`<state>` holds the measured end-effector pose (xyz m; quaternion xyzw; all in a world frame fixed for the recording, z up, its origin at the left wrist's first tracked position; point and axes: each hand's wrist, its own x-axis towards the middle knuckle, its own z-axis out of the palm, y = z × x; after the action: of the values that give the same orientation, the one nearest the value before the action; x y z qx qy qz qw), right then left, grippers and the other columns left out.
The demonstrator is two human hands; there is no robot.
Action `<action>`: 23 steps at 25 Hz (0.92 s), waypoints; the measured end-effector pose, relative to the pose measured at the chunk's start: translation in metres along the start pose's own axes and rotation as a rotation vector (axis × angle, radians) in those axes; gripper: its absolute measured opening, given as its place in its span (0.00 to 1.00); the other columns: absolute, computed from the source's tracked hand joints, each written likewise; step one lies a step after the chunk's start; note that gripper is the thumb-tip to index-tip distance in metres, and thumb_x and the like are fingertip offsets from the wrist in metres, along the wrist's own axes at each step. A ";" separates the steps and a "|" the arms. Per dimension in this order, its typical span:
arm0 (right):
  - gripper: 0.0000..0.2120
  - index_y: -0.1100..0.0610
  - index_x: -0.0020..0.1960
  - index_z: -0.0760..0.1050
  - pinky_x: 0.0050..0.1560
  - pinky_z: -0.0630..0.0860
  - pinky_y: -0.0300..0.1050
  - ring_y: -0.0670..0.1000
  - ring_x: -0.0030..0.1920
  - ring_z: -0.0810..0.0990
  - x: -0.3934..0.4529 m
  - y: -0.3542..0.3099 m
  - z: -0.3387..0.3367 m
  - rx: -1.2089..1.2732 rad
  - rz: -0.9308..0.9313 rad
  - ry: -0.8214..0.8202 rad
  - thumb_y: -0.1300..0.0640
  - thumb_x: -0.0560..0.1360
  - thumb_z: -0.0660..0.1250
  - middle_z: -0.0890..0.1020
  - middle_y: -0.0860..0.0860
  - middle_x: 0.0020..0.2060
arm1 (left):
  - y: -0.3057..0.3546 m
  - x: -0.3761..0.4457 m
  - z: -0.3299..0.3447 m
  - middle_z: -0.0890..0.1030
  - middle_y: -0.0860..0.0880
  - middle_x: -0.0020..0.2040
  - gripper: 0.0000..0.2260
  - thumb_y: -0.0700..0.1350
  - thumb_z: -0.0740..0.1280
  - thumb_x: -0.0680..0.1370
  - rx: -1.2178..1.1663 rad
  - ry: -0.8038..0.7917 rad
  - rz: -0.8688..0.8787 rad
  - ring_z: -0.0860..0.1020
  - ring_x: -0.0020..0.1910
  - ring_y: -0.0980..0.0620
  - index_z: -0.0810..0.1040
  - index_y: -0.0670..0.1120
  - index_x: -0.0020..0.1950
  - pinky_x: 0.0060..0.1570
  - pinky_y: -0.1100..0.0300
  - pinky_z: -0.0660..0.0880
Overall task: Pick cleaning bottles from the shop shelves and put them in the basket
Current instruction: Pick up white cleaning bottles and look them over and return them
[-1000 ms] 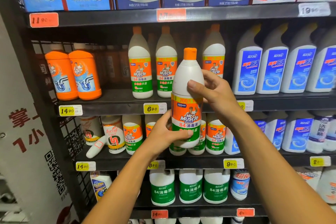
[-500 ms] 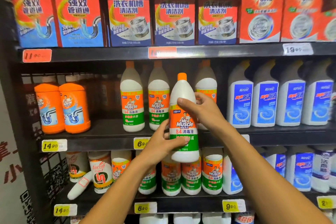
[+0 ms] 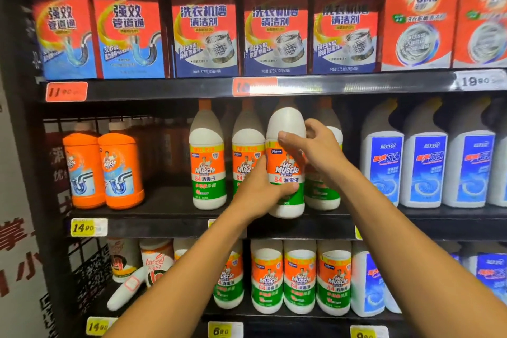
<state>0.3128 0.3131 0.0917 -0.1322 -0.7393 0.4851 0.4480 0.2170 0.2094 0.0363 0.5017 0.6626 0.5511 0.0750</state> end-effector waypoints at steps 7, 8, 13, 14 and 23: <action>0.37 0.55 0.76 0.61 0.53 0.73 0.41 0.51 0.63 0.76 0.004 0.004 -0.003 -0.228 -0.072 0.029 0.54 0.73 0.75 0.72 0.53 0.71 | -0.017 0.012 0.019 0.77 0.51 0.62 0.30 0.44 0.77 0.71 0.043 0.076 -0.041 0.77 0.60 0.50 0.64 0.53 0.66 0.62 0.48 0.75; 0.39 0.55 0.77 0.60 0.56 0.72 0.42 0.52 0.66 0.74 0.004 0.006 -0.003 -0.303 -0.115 0.066 0.53 0.73 0.76 0.71 0.53 0.72 | -0.018 0.014 0.020 0.77 0.52 0.61 0.29 0.43 0.77 0.71 0.035 0.071 -0.042 0.77 0.59 0.50 0.64 0.54 0.65 0.61 0.49 0.75; 0.36 0.57 0.76 0.64 0.65 0.68 0.51 0.57 0.69 0.69 0.004 0.014 -0.001 -0.779 -0.390 0.149 0.50 0.73 0.75 0.73 0.54 0.69 | -0.023 0.026 0.027 0.77 0.49 0.60 0.28 0.43 0.75 0.72 0.041 0.065 -0.030 0.78 0.57 0.48 0.64 0.51 0.67 0.60 0.47 0.76; 0.37 0.57 0.76 0.63 0.65 0.68 0.51 0.57 0.69 0.68 0.006 0.014 -0.002 -0.835 -0.400 0.132 0.50 0.73 0.75 0.73 0.54 0.69 | -0.024 0.027 0.029 0.77 0.48 0.60 0.29 0.43 0.75 0.73 0.036 0.070 -0.027 0.78 0.58 0.48 0.64 0.50 0.68 0.61 0.46 0.76; 0.36 0.55 0.74 0.65 0.63 0.68 0.57 0.57 0.67 0.67 0.014 0.025 -0.004 -0.905 -0.416 0.197 0.44 0.71 0.74 0.75 0.53 0.67 | -0.045 -0.006 0.062 0.66 0.52 0.76 0.36 0.42 0.71 0.77 -0.018 0.289 0.032 0.66 0.72 0.55 0.55 0.50 0.80 0.67 0.67 0.64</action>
<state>0.3023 0.3366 0.0783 -0.2080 -0.8403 0.0020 0.5006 0.2339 0.2499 -0.0264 0.4268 0.6534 0.6247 -0.0256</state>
